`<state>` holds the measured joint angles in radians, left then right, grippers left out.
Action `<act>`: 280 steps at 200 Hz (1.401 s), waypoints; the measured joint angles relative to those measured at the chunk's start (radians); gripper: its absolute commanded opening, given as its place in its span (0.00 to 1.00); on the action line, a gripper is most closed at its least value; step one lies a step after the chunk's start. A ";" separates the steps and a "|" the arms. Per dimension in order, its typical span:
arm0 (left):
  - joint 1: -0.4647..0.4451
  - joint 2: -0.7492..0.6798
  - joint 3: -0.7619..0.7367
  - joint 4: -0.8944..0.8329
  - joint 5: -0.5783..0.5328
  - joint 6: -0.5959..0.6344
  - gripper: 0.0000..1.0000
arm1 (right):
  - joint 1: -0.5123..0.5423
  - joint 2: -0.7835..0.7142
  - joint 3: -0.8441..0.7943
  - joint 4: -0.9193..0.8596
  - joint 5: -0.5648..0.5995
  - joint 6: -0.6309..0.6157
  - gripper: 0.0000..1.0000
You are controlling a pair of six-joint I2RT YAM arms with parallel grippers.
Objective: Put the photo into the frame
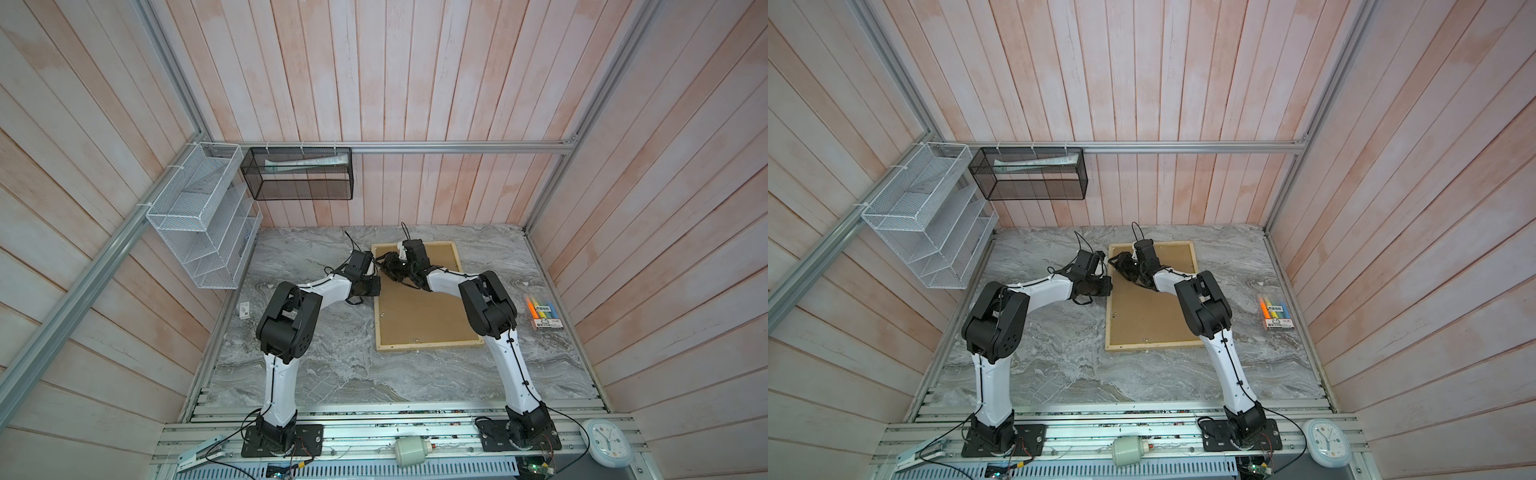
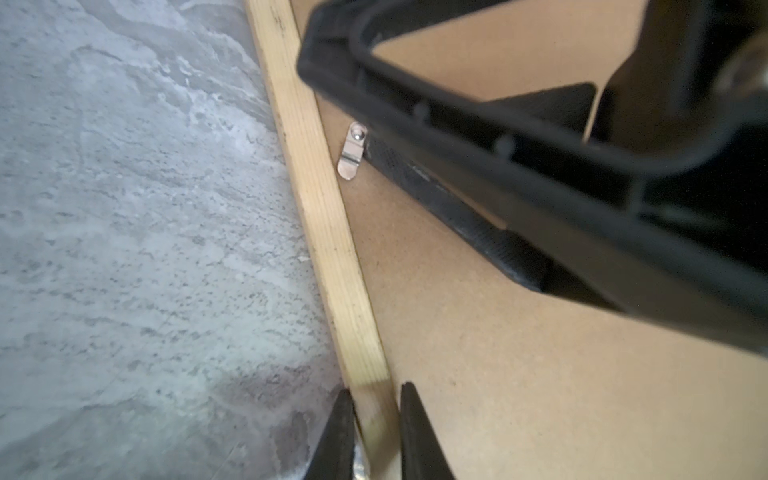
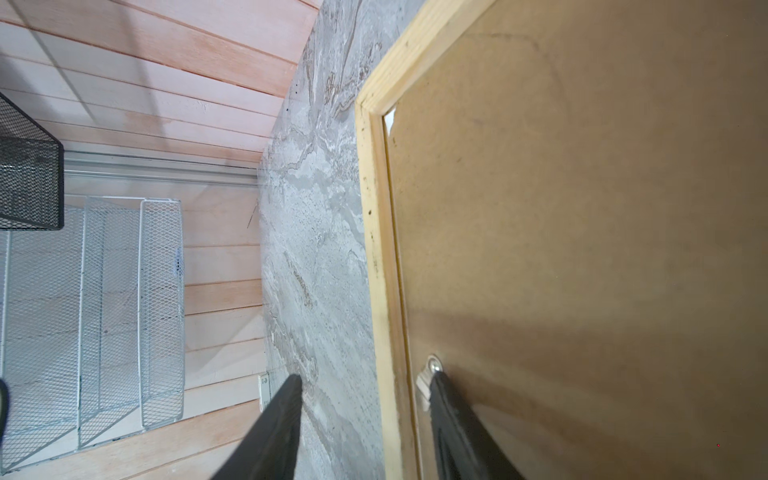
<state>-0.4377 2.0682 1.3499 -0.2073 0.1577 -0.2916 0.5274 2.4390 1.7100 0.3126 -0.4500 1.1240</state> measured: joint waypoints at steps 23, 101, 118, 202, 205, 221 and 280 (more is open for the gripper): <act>0.001 -0.001 -0.004 0.006 0.005 0.000 0.08 | 0.000 0.012 0.016 0.000 -0.004 0.014 0.51; 0.001 -0.002 -0.007 0.011 0.008 0.001 0.07 | 0.003 0.016 -0.011 0.064 0.016 0.119 0.51; 0.001 -0.002 -0.007 0.011 0.009 0.001 0.07 | 0.006 0.016 -0.024 0.093 0.033 0.158 0.51; 0.001 -0.002 -0.007 0.011 0.008 0.001 0.07 | 0.023 0.015 -0.056 0.169 0.105 0.244 0.51; 0.001 -0.002 -0.007 0.011 0.008 0.000 0.07 | 0.023 0.015 -0.059 0.174 0.105 0.244 0.51; 0.001 -0.002 -0.007 0.011 0.006 0.000 0.07 | 0.023 0.015 -0.067 0.192 0.101 0.235 0.51; 0.002 -0.006 -0.018 0.024 0.007 -0.001 0.07 | 0.021 -0.024 -0.097 0.146 0.093 0.097 0.50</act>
<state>-0.4358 2.0621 1.3323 -0.1829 0.1650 -0.2928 0.5480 2.4153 1.6127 0.4591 -0.3569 1.2209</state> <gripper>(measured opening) 0.180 0.502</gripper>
